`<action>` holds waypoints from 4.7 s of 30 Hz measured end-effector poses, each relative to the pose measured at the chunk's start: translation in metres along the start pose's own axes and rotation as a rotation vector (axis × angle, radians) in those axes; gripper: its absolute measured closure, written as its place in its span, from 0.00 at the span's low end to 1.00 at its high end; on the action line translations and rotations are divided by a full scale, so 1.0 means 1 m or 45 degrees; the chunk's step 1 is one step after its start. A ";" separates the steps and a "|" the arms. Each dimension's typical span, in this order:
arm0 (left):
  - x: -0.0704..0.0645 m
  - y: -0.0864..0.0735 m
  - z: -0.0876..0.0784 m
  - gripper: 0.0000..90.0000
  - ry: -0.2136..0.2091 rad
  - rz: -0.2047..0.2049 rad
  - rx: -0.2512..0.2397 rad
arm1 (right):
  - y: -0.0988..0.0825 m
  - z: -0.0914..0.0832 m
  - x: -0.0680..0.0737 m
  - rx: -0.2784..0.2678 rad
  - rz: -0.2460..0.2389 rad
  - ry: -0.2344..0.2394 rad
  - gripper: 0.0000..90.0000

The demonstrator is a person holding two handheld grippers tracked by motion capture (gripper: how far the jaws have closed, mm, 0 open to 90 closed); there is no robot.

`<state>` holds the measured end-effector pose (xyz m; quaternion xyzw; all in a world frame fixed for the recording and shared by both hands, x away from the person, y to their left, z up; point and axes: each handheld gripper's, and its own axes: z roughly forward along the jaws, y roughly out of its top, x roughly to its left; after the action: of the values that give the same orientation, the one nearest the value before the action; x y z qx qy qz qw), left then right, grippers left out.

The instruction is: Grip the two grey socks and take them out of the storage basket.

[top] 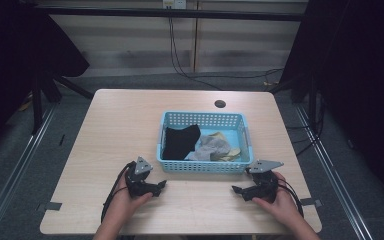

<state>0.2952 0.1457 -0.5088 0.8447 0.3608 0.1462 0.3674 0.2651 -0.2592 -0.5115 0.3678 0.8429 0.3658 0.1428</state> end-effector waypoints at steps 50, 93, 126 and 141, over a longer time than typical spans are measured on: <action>0.000 0.000 0.000 0.18 -0.004 0.010 0.006 | 0.141 -0.057 -0.012 0.540 -0.020 0.113 0.26; 0.000 0.001 0.001 0.18 -0.006 0.003 -0.004 | 0.186 0.067 0.003 0.669 0.044 0.196 0.58; 0.000 0.001 0.001 0.18 -0.005 0.004 0.000 | 0.223 0.024 -0.017 0.749 0.009 0.193 0.95; 0.000 0.001 0.001 0.18 -0.006 0.003 -0.001 | 0.240 -0.007 -0.034 0.718 0.043 0.173 0.95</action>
<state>0.2961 0.1450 -0.5089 0.8453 0.3587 0.1449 0.3685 0.4089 -0.1769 -0.3350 0.3815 0.9128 0.1432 -0.0278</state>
